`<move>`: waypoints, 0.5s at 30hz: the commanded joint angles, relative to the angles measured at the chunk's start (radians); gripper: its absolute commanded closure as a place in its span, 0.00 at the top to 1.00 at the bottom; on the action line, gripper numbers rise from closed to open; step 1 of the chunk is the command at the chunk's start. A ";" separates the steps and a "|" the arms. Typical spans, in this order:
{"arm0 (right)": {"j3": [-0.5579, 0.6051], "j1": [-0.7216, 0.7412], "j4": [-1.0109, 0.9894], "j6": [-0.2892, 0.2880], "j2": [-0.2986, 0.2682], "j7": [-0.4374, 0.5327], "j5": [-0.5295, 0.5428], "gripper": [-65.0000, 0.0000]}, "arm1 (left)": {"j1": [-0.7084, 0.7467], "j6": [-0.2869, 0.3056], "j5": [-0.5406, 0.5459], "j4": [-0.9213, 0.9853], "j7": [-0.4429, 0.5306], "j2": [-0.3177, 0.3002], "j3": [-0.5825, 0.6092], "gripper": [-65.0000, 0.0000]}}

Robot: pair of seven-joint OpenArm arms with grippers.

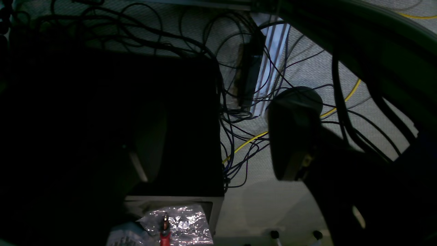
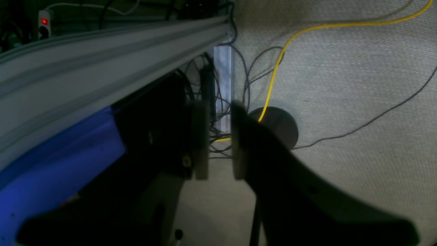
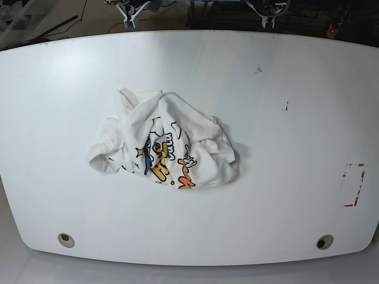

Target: Fold the T-shirt properly

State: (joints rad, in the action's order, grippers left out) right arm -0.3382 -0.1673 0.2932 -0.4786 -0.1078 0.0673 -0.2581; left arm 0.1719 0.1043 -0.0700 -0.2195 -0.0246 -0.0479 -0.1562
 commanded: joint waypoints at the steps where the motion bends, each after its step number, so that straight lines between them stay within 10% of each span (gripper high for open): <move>1: -0.011 -0.003 0.008 -0.008 -0.003 0.017 -0.002 0.16 | 0.008 -0.002 0.006 -0.005 0.015 -0.003 0.000 0.66; 15: 0.001 0.019 0.007 -0.002 0.026 0.007 0.009 0.16 | 0.012 0.001 0.003 -0.013 0.005 0.006 -0.001 0.66</move>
State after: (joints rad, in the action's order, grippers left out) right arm -0.3355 -0.1455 0.2955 -0.4725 -0.0784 0.0681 -0.2577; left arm 0.1772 0.1043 -0.0669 -0.2272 -0.0135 -0.0399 -0.1562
